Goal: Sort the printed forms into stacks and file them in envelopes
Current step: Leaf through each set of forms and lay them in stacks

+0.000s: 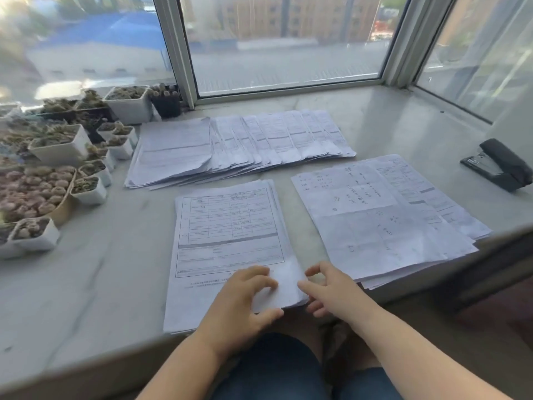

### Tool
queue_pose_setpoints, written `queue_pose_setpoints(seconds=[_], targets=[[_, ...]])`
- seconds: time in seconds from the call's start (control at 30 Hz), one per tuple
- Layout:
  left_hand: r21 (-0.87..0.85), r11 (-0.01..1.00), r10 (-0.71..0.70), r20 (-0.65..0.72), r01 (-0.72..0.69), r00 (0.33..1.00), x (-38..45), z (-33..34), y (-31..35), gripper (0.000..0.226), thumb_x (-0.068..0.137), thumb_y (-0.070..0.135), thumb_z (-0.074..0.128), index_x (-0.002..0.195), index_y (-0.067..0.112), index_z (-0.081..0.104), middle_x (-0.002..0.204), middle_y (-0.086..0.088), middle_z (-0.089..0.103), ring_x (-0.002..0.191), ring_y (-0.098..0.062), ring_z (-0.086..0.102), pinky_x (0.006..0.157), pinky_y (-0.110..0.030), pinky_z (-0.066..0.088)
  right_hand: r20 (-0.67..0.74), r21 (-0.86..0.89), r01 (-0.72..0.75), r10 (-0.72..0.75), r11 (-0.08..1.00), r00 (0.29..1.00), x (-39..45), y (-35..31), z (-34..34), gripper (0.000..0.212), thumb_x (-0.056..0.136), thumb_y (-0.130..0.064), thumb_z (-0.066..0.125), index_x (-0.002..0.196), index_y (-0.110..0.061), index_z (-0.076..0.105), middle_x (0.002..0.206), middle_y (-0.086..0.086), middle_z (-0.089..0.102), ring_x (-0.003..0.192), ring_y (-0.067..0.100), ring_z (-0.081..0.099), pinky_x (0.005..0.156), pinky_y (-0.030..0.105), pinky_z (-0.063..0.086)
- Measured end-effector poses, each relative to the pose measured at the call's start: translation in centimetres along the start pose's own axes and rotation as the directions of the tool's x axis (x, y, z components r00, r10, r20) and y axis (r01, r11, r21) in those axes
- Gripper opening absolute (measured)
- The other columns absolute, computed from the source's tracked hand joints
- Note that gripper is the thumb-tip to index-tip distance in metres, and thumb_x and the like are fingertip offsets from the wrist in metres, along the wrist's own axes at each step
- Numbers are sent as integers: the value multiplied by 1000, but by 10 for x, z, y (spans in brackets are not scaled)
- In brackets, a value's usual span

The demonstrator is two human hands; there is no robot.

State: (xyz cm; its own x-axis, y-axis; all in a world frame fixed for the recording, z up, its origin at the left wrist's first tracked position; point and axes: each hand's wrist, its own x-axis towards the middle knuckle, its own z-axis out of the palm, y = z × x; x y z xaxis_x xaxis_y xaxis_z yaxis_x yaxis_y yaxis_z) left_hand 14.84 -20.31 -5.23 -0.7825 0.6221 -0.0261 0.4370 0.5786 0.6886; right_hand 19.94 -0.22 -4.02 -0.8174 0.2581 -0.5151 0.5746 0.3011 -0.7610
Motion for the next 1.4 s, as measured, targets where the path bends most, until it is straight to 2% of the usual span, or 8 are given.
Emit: queue_pose_setpoints(seconds=[0.27, 0.43, 0.7, 0.9, 1.0, 1.13, 1.27, 1.4], targets=[[-262, 965, -25, -57, 9, 998, -1, -2, -9, 6, 84, 24, 71, 86, 29, 73, 111, 24, 60, 111, 10, 49, 95, -5, 32, 18, 297, -12, 7, 955, 1000, 1, 16, 13, 42, 84, -12, 70, 117, -30, 50, 97, 7, 74, 80, 17, 73, 63, 23, 56], [-345, 936, -191, -326, 71, 926, -1, 2, -11, 18, 85, 15, 68, 85, 30, 58, 76, 16, 65, 76, -3, 61, 66, -8, 40, 64, 421, 44, -78, 906, 995, 4, 18, 15, 57, 77, -6, 68, 120, -38, 47, 93, 15, 74, 86, 21, 72, 72, 27, 56], [-72, 995, 53, -167, -66, 984, -4, 3, -12, 19, 76, 42, 72, 93, 33, 69, 95, 14, 57, 95, -1, 48, 83, -5, 34, 29, 236, 134, -144, 963, 989, 7, 5, 19, 49, 60, -32, 69, 101, -53, 53, 99, 26, 67, 93, 45, 64, 89, 56, 53], [-113, 993, 26, -73, -34, 997, -2, -7, -15, 23, 74, 41, 77, 94, 31, 72, 103, 17, 59, 101, 3, 50, 88, -13, 40, 2, 204, 133, -136, 970, 991, 11, 1, 21, 36, 64, -34, 74, 93, -48, 56, 93, 10, 73, 83, 33, 71, 79, 44, 57], [-114, 993, 19, -163, -38, 986, -3, -6, -13, 13, 86, 33, 67, 95, 26, 70, 89, 15, 62, 87, -3, 56, 78, -20, 44, 7, 202, 129, -133, 971, 991, 14, 1, 18, 32, 70, -30, 74, 94, -44, 59, 93, 10, 73, 80, 28, 71, 70, 34, 55], [-130, 991, -14, -315, -29, 949, -5, -4, -9, 50, 93, 12, 54, 138, 29, 42, 66, 19, 49, 61, -4, 52, 58, -10, 38, 147, 300, 70, -118, 952, 982, 16, 2, 10, 34, 75, -21, 72, 101, -42, 65, 102, 6, 73, 90, 23, 71, 76, 31, 55], [-55, 997, 40, -280, -58, 959, -3, 1, -11, 36, 89, 5, 56, 115, 29, 65, 94, 14, 64, 88, -5, 59, 75, -8, 41, 138, 300, 54, -99, 953, 985, 18, 4, 11, 35, 84, -6, 67, 107, -33, 65, 97, 7, 74, 84, 21, 71, 69, 27, 54], [-121, 991, 23, -313, -64, 950, -6, 3, -13, 55, 84, 9, 66, 134, 27, 49, 95, 8, 67, 82, 7, 56, 74, -4, 41, -60, -203, 193, -209, 960, 976, 18, -5, 9, 14, 87, -33, 66, 102, -33, 68, 71, -10, 61, 68, 6, 58, 58, 12, 42]])
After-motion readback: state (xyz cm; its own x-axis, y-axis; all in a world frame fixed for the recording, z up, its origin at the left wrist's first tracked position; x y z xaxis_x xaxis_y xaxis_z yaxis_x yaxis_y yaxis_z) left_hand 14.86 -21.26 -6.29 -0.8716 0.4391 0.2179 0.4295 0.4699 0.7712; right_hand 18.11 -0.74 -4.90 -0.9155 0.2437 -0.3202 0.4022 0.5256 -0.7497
